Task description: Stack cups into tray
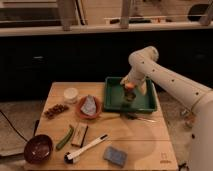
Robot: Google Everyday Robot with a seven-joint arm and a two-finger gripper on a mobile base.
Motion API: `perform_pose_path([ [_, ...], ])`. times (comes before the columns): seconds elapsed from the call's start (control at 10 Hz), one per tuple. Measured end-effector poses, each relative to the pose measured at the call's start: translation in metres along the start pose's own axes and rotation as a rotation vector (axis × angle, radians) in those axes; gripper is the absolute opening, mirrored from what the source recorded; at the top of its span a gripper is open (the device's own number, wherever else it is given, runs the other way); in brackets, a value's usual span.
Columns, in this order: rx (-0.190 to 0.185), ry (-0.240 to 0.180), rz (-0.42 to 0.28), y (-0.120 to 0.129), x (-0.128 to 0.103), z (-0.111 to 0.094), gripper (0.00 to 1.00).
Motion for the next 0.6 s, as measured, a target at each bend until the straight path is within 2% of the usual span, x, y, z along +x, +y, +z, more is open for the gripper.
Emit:
perform_pose_path([
  [0.6, 0.002, -0.001, -0.003, -0.0029, -0.0009, 0.0000, 0.80],
])
